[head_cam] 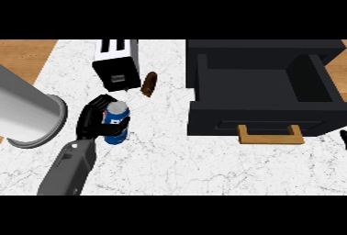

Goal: Pick up the can, place it into the drawer and close the drawer

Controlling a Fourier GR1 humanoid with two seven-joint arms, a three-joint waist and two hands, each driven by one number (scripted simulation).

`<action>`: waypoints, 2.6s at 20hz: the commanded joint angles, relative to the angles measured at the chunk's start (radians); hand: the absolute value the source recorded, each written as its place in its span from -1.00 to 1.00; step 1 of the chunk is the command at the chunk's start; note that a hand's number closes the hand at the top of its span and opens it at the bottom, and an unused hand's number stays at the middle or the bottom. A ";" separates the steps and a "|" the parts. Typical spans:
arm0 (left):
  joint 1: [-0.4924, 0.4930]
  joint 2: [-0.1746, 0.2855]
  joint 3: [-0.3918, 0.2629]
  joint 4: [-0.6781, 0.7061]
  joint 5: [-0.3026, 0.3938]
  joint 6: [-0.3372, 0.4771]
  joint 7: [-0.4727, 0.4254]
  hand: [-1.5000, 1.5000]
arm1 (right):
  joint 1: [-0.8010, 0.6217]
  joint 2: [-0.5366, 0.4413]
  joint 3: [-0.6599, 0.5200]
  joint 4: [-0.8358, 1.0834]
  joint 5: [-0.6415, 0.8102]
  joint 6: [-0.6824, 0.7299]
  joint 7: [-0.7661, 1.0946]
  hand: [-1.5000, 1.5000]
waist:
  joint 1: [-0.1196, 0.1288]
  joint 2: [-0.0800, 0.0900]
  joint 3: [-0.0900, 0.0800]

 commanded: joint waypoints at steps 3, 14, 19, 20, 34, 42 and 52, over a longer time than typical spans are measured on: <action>0.164 -0.001 -0.017 -0.321 0.056 0.027 0.113 1.00 | 0.036 0.007 -0.009 -0.023 -0.020 0.020 -0.006 -1.00 | -0.001 -0.001 0.000; 0.149 -0.074 -0.191 -0.750 -0.018 0.145 0.440 1.00 | 0.061 -0.009 0.001 -0.049 -0.013 0.016 -0.029 -1.00 | -0.009 0.000 0.000; 0.047 -0.110 -0.235 -0.783 -0.048 0.214 0.562 1.00 | 0.017 0.009 0.052 -0.039 0.036 -0.048 0.000 -1.00 | -0.012 0.003 0.000; 0.022 -0.090 -0.227 -0.808 -0.040 0.203 0.604 1.00 | 0.000 -0.017 -0.026 0.017 -0.027 -0.006 -0.018 -1.00 | -0.012 0.003 0.000; -0.439 -0.119 -0.368 -0.581 -0.047 0.432 0.761 1.00 | -0.005 -0.028 -0.042 -0.012 -0.053 -0.004 -0.010 -1.00 | -0.026 0.005 0.000; -0.684 -0.119 -0.448 -0.378 0.048 0.583 0.791 1.00 | 0.048 -0.004 -0.022 -0.031 -0.030 0.026 -0.033 -1.00 | -0.043 0.008 0.000; -0.904 -0.119 -0.511 -0.131 0.157 0.648 0.774 1.00 | -0.078 -0.041 -0.037 0.038 -0.029 -0.004 0.015 -1.00 | -0.052 0.012 0.001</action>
